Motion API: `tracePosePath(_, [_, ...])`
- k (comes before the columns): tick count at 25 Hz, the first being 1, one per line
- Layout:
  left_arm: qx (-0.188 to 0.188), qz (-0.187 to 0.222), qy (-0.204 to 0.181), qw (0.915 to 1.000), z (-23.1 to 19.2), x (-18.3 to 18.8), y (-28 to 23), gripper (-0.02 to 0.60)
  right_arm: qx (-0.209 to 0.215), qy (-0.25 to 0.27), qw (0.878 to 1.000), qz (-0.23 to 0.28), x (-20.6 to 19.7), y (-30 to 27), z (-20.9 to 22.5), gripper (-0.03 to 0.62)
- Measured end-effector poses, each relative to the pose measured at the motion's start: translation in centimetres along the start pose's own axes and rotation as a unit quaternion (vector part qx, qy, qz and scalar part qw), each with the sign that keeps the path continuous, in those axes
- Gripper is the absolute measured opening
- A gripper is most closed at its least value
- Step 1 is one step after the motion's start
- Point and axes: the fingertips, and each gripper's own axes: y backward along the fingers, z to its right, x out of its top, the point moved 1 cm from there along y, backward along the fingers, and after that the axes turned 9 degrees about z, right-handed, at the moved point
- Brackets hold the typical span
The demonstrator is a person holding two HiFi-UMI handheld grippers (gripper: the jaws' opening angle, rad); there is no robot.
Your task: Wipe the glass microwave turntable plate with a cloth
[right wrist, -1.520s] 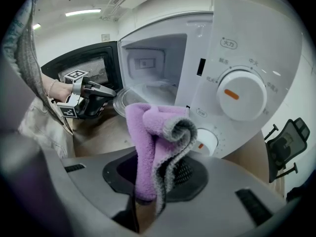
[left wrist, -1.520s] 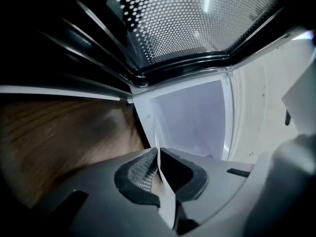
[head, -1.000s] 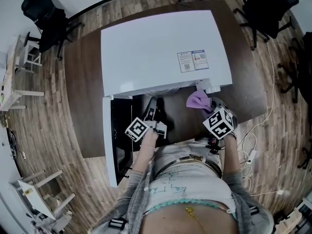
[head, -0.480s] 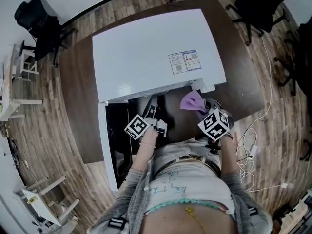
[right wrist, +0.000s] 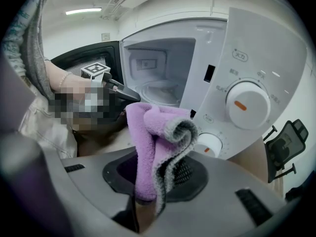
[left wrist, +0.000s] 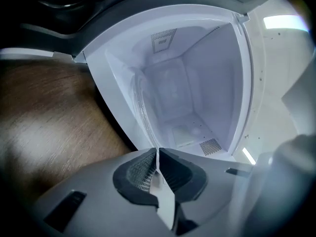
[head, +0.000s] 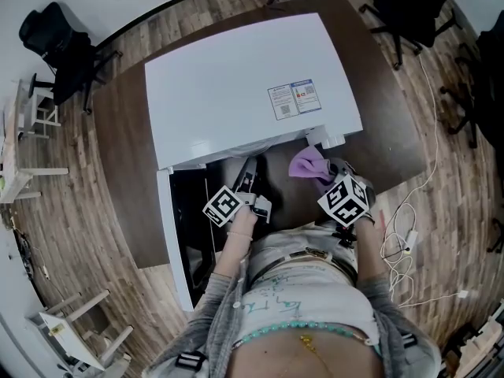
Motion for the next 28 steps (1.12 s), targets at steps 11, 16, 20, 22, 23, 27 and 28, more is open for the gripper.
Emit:
tracePosePath(11, [-0.011,-0.012,-0.003,0.9999,0.1,-0.4,-1.3,0.012,-0.003,-0.013,1.0,-0.001,-0.1,0.2,0.2,0.112])
tracePosePath(16, [-0.017,-0.029,-0.049,0.9982,0.1,-0.5,-1.4,0.012,0.011,-0.002,1.0,0.004,1.0,-0.4,-0.4,0.112])
tracePosePath(20, [-0.013,-0.039,-0.164,0.9856,0.8,0.3,-0.7,0.012,0.014,0.012,1.0,0.009,2.2,-1.5,-0.6,0.112])
tracePosePath(22, [-0.012,-0.045,-0.218,0.9747,1.3,0.5,-0.4,0.012,0.019,0.019,1.0,0.013,3.0,-2.2,-0.6,0.112])
tracePosePath(23, [-0.009,-0.05,-0.243,0.9687,1.5,0.4,0.0,0.011,0.024,0.02,0.999,0.015,3.3,-2.5,-0.6,0.112])
tracePosePath(27, [-0.001,-0.068,-0.313,0.9472,2.3,0.1,1.2,0.011,0.037,0.012,0.999,0.033,4.6,-3.5,-1.1,0.112])
tracePosePath(28, [-0.003,-0.07,-0.326,0.9429,2.6,0.2,1.5,0.011,0.039,0.012,0.999,0.036,4.9,-3.7,-1.2,0.112])
